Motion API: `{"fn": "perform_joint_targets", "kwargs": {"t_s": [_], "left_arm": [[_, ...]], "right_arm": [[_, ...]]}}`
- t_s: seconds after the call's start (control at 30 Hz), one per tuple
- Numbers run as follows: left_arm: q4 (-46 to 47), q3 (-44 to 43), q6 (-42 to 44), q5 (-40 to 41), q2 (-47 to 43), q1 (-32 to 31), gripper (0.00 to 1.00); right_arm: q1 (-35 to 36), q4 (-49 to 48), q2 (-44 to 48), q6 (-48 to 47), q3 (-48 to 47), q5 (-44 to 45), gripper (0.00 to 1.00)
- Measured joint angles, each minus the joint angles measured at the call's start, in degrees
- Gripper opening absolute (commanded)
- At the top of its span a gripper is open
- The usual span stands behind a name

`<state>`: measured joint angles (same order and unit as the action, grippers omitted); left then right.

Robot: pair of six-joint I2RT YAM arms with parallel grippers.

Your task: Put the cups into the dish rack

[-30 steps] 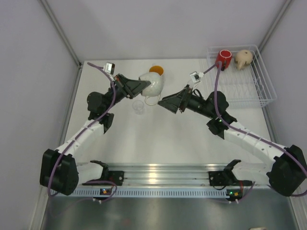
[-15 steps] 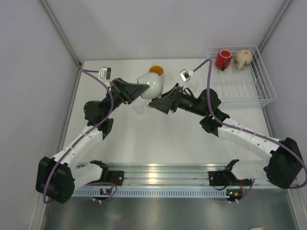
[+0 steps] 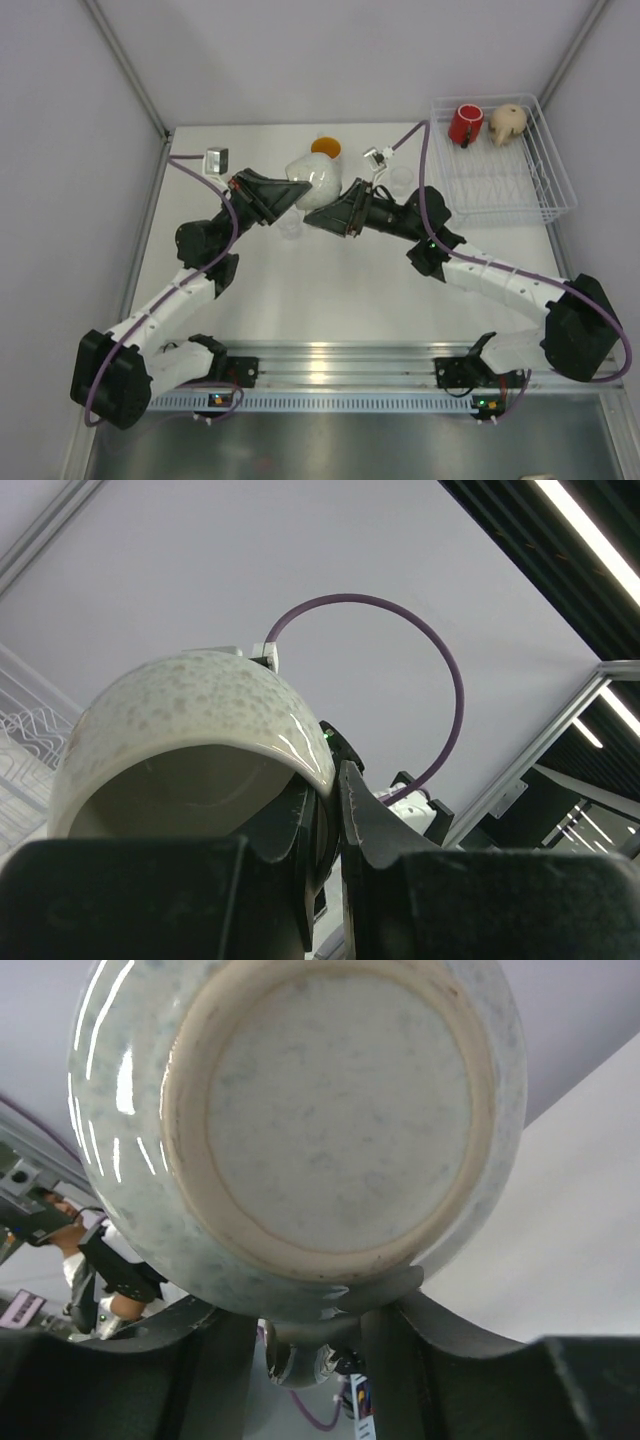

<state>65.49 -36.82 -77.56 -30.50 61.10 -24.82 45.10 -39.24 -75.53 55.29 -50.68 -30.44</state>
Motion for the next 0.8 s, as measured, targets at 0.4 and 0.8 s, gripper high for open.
{"fn": "perform_joint_targets", "kwargs": {"t_s": [0.4, 0.8], "left_arm": [[2.64, 2.93, 0.72, -0.26, -1.62, -1.22, 0.00], [4.72, 3.63, 1.14, -1.57, -1.62, -1.38, 0.12]], "right_arm": [[0.81, -12.09, 0.04, 6.36, 5.95, -0.81, 0.00], [0.85, -16.83, -0.87, 9.86, 7.19, -1.86, 0.00]]}}
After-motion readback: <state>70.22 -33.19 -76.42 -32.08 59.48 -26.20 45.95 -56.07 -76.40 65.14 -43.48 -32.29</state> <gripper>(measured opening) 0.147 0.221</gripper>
